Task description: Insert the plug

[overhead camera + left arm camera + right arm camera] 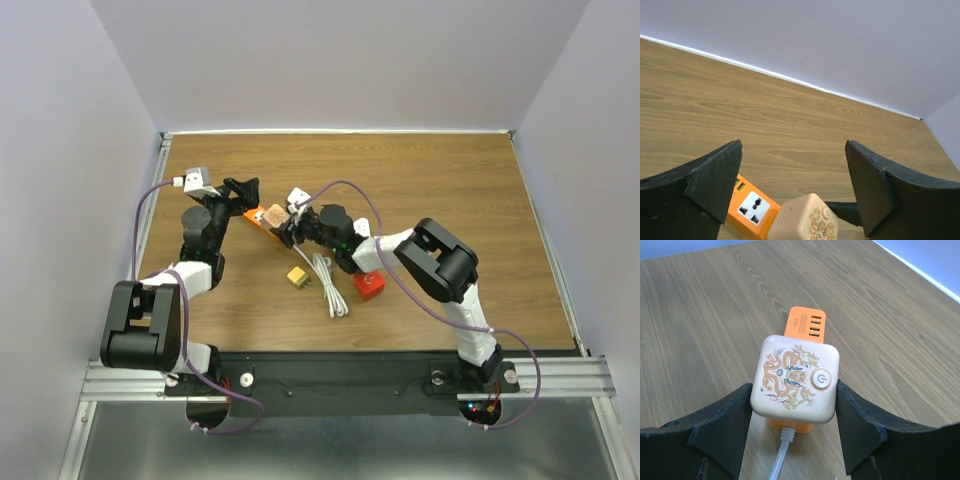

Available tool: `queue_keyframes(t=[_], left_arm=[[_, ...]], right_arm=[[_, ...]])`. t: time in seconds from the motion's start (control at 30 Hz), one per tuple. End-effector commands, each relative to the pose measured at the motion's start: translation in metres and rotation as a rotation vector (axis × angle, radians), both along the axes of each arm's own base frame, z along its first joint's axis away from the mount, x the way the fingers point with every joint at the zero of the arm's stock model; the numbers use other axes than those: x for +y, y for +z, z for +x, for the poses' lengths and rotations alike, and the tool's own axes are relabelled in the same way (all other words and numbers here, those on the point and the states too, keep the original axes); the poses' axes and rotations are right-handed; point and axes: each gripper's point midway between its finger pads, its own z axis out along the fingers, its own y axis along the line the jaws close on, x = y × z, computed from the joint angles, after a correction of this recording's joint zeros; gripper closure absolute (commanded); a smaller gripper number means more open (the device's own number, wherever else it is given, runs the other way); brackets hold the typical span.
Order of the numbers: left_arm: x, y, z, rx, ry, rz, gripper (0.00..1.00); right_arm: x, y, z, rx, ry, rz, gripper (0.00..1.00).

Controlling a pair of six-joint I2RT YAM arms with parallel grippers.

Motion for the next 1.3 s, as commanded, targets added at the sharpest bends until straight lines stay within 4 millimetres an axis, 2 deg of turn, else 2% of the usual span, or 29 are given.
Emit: queue_keyframes(t=[0.0,0.27,0.5,0.8,1.0,1.13,1.27], left_arm=[[0.004,0.019,-0.004,-0.076,0.010,-0.008,0.05],[0.001,0.001,0.000,-0.036,-0.003,-0.022,0.05],[-0.002,-0.029,0.004,0.033,-0.007,-0.024,0.09],[-0.018,-0.058,0.002,0.105,-0.010,0.011,0.12],[-0.024,-0.062,-0.003,0.130,-0.005,0.023,0.14],[-0.031,-0.067,-0.012,0.150,-0.005,0.016,0.14],[-0.028,-0.081,-0.013,0.206,0.068,-0.019,0.14]], right_arm=[[0.007,0.003,0.004,0.015,-0.016,-0.019,0.99],[0.011,-0.011,0.012,0.050,-0.033,-0.078,0.99],[0.011,-0.023,0.014,0.087,-0.046,-0.090,1.00],[0.003,-0.040,0.012,0.143,-0.080,-0.118,1.00],[-0.001,-0.054,0.006,0.214,-0.087,-0.129,1.00],[-0.006,-0.056,0.001,0.233,-0.093,-0.129,1.00],[-0.008,-0.062,-0.002,0.261,-0.092,-0.139,0.99]])
